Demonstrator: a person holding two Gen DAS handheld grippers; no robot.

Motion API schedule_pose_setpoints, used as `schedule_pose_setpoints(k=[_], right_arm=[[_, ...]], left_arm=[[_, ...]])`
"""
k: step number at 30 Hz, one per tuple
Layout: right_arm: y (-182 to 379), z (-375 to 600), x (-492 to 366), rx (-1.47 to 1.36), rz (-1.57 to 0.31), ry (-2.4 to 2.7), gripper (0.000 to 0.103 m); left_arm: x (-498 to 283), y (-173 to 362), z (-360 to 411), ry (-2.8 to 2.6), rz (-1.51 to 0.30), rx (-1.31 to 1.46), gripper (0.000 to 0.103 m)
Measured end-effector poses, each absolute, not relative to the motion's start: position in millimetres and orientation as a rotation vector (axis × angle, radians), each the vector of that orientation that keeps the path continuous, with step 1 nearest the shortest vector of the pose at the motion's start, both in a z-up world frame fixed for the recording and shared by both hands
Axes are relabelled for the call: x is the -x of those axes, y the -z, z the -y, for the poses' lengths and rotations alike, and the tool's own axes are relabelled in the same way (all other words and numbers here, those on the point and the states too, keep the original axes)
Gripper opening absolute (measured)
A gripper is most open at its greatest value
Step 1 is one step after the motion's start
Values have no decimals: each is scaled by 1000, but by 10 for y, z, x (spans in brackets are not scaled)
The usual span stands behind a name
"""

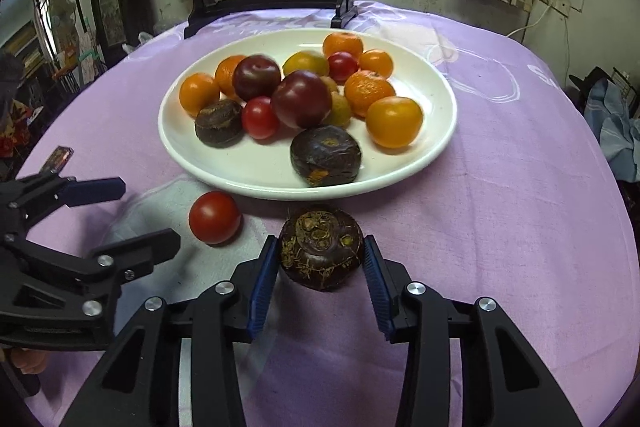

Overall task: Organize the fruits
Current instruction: 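Grasp the dark brown round fruit with the right tool while the left tool grasps a red tomato, then release the brown fruit on the plate with the right tool while the left tool releases the red tomato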

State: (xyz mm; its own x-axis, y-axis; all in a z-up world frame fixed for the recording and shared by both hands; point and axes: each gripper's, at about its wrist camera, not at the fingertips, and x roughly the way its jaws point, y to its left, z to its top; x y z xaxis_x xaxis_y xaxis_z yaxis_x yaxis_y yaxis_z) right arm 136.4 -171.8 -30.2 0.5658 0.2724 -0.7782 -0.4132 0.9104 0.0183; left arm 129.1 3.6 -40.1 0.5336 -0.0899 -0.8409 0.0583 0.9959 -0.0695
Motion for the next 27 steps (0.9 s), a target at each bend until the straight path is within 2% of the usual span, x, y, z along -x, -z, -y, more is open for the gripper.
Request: schedule_pose_setpoints(k=[9,11,14,16,18,27], right_arm=[[159,2063,-1337,62,-856,-393,43],[131,2101,-1337,51,-844,-395,43],[91,2136,-1332,36,-828,-408,43],[88,2141,-1338,33,-827,-415,43],[94,2136,-1332,35,-827,-420,43],[85,2124,-1301,31,-813,-425,43]], left_arm=[[-1408,468,218,99,-1042,-21,83],[-1464,495,293,108,-1058,-35,73],[-1542,508,406,98,-1055,-59,71],[-1581,496,441,101,-1048,-58,60],[-1602,469,482,113,-1040,-75,28],[-1434,277,369,124,-1019,-81,28]])
